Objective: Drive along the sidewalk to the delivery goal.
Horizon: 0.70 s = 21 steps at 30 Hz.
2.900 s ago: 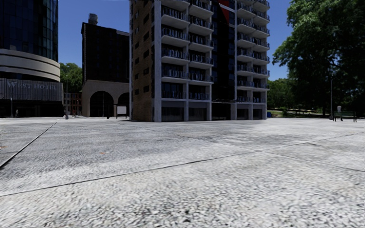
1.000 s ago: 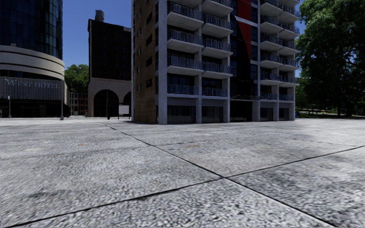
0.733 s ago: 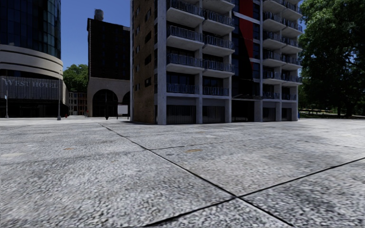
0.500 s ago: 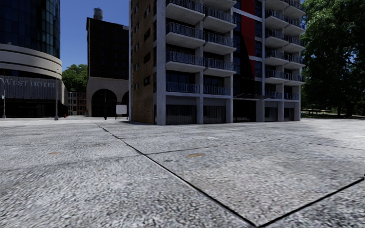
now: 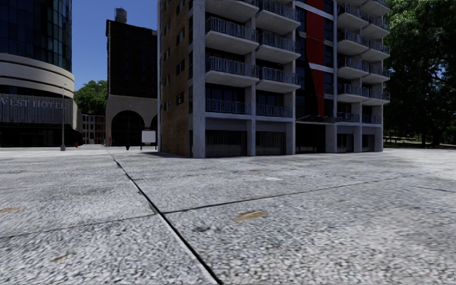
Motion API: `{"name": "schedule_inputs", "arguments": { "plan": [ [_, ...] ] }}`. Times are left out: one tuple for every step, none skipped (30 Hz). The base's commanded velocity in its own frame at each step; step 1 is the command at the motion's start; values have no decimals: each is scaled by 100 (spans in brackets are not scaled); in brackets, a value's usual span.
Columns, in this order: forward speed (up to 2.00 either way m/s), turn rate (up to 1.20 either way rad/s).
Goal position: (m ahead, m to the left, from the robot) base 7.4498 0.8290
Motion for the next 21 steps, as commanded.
{"name": "schedule_inputs", "arguments": {
  "plan": [
    [200, 0],
    [200, 0],
    [200, 0],
    [200, 0],
    [200, 0],
    [200, 0],
    [200, 0],
    [200, 1],
    [200, 12],
    [200, 12],
    [200, 20],
    [200, 23],
    [200, 24],
    [200, 24],
    [200, 24],
    [200, 24],
    [200, 24],
    [200, 24],
    [200, 24],
    [200, 24],
    [200, 24]
  ]
}}
